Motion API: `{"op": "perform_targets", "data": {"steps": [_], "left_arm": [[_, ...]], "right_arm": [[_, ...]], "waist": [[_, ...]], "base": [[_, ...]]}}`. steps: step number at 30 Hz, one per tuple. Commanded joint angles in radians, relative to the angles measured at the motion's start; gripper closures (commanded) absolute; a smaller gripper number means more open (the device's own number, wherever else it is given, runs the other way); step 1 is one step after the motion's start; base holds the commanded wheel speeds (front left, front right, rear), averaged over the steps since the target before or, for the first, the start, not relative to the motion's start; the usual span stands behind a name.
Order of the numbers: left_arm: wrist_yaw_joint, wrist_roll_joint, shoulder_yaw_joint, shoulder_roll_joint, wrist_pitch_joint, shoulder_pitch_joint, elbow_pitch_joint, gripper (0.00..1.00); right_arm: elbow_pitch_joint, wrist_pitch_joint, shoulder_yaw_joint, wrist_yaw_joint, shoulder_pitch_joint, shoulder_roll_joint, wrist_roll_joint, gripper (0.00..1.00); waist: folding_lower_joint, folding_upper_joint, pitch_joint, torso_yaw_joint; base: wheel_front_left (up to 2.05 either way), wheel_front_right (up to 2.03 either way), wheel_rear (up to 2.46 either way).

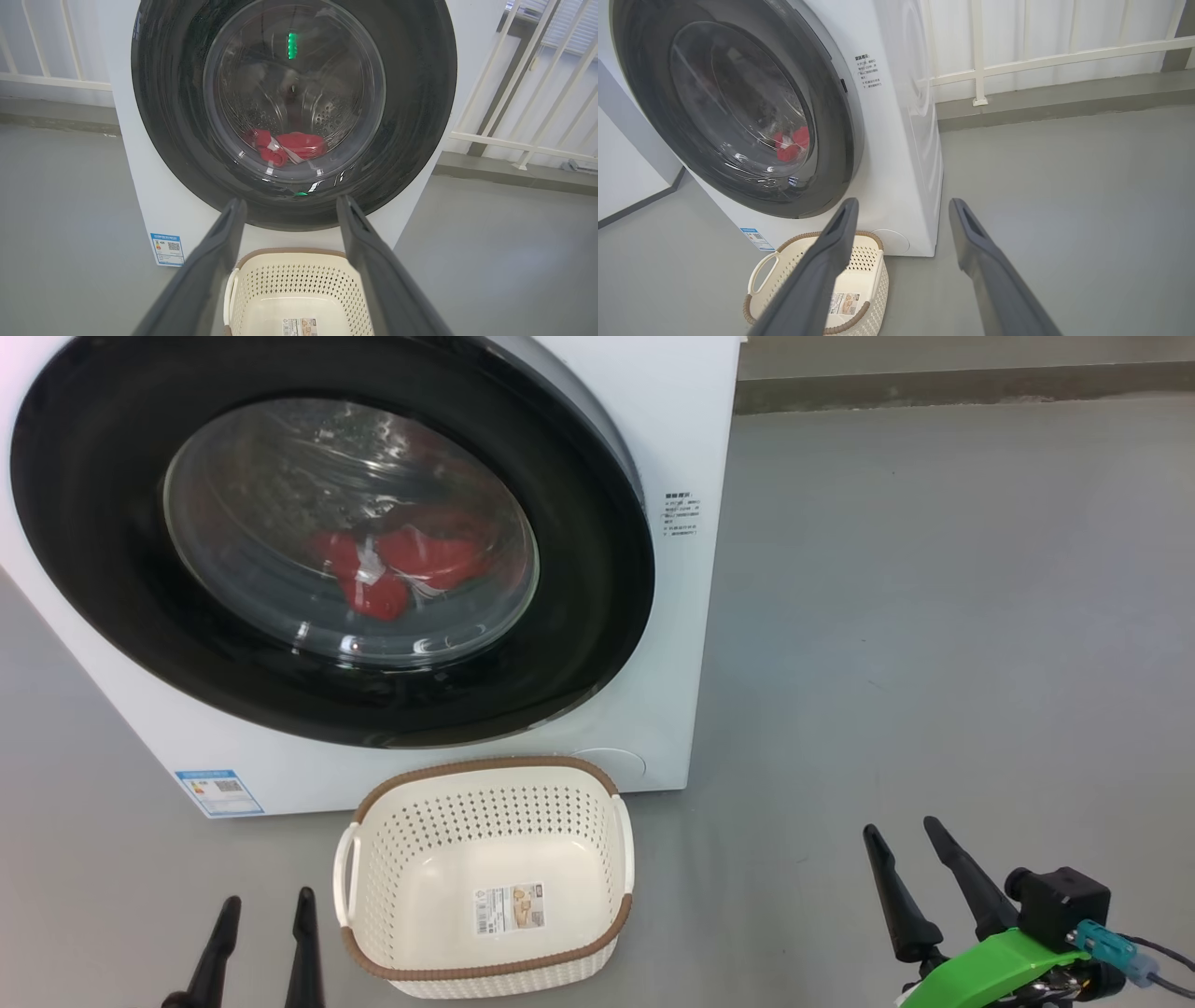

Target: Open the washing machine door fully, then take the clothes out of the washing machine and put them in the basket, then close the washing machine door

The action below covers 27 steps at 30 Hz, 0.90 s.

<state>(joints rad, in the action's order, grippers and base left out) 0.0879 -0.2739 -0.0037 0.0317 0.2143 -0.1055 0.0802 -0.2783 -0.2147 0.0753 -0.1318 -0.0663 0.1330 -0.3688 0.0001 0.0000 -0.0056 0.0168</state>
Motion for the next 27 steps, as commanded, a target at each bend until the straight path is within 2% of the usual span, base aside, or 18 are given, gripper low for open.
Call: {"op": "perform_targets", "data": {"steps": [1,12,27], "left_arm": [[-0.010,0.030,0.025,0.016,0.015,0.007,-0.034,0.00],[-0.020,0.152,0.028,0.018,0.047,-0.010,-0.052,0.00],[-0.027,0.133,0.037,0.018,0.047,-0.010,-0.030,0.00]], "right_arm": [[0.029,-0.015,0.024,0.001,-0.033,0.014,0.028,0.00],[0.034,-0.047,0.010,0.001,-0.031,0.015,0.158,0.00],[0.042,-0.047,-0.053,0.001,-0.016,-0.002,0.163,0.00]], "waist": [[0.0000,0.0000,0.000,0.000],[0.0000,0.0000,0.004,0.000],[0.0000,0.0000,0.003,-0.006]], "base": [[0.00,0.00,0.00],[0.00,0.00,0.00],[0.00,0.00,0.00]]}}
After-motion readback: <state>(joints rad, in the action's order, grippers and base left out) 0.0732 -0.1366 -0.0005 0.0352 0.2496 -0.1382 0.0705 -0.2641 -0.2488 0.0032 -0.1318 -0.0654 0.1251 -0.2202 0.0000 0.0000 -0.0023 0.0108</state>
